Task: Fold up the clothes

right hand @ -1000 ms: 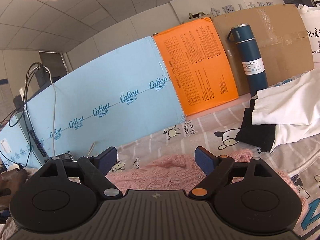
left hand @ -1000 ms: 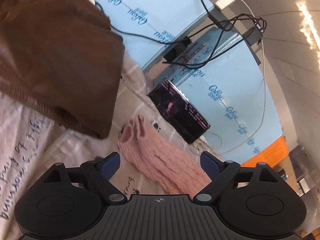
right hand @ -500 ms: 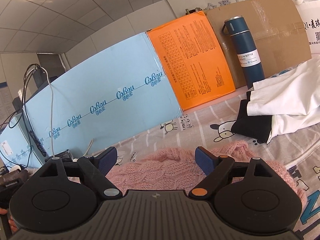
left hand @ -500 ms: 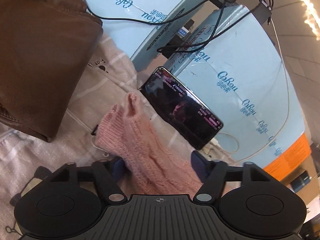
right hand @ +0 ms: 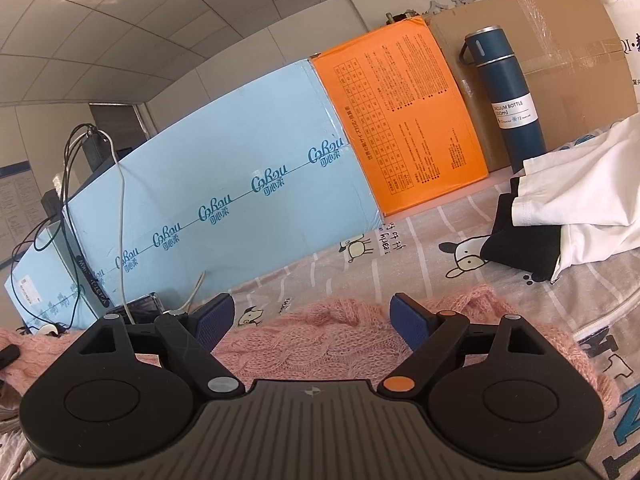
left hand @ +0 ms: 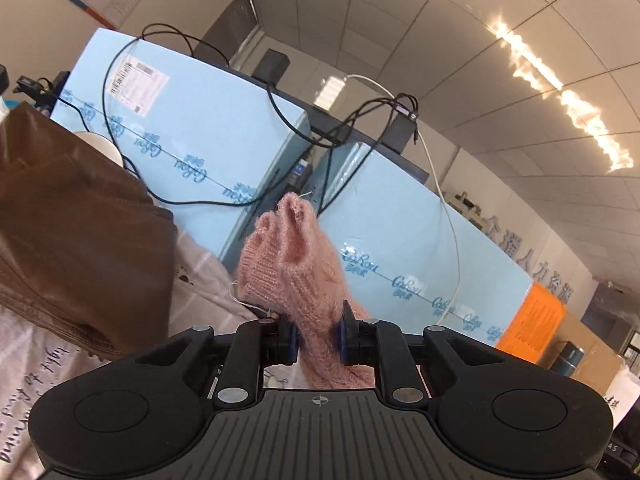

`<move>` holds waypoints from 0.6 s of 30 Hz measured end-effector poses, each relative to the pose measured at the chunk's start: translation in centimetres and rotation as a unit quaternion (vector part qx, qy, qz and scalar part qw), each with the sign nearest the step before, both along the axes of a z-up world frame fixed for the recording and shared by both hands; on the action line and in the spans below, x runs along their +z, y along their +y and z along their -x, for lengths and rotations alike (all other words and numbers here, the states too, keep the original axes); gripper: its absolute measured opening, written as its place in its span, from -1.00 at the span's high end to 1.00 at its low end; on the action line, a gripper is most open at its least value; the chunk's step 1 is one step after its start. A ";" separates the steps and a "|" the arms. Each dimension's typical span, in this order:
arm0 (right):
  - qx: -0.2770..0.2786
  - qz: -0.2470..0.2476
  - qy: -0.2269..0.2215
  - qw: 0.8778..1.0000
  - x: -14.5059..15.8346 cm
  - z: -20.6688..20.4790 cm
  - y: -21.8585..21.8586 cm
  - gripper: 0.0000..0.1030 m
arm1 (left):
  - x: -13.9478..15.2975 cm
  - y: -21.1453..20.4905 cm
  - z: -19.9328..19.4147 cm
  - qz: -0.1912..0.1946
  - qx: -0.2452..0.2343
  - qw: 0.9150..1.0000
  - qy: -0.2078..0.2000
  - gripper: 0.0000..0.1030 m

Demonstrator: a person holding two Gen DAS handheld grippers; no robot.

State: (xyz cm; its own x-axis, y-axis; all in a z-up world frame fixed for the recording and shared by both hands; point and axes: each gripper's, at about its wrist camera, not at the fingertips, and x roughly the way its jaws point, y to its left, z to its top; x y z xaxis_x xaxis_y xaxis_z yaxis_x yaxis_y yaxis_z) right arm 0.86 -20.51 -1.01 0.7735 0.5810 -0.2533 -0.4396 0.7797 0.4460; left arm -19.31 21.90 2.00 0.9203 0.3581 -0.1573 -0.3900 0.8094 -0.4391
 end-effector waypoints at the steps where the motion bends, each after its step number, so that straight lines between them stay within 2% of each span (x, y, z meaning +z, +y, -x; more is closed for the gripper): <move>1: 0.008 -0.004 0.000 1.000 0.0 0.0 0.0 -0.63 | -0.1 0.2 -0.2 -0.013 0.021 0.999 0.026 0.68; 3: 0.020 -0.006 -0.002 1.000 0.0 0.2 0.1 -0.63 | -0.4 0.4 -1.2 -0.032 0.028 0.996 0.079 0.67; 5: 0.027 -0.002 -0.008 1.000 0.1 0.5 0.3 -0.63 | -1.0 0.0 -2.1 -0.045 0.018 0.994 0.102 0.67; 7: 0.029 0.000 -0.010 1.000 0.1 0.6 0.5 -0.63 | -1.1 -1.3 -2.9 -0.068 -0.005 0.992 0.103 0.67; 12: 0.029 0.001 -0.008 1.000 0.0 0.7 0.5 -0.63 | -0.6 -5.7 -4.5 -0.088 -0.091 0.988 0.085 0.67; 17: 0.032 0.001 -0.009 0.999 0.0 0.8 0.5 -0.63 | -1.4 -10.4 -7.1 -0.117 -0.175 0.971 0.115 0.63; 18: 0.033 0.001 -0.010 0.999 0.0 0.8 0.5 -0.63 | -1.7 -11.1 -7.6 -0.123 -0.185 0.967 0.124 0.53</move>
State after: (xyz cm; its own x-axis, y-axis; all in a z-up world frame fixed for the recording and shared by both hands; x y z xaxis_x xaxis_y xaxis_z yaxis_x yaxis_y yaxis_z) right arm 0.01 -20.02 -0.98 0.7381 0.6309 -0.2391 -0.4991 0.7491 0.4357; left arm -11.75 10.84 0.28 0.9375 0.0654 -0.3418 -0.1218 0.9817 -0.1462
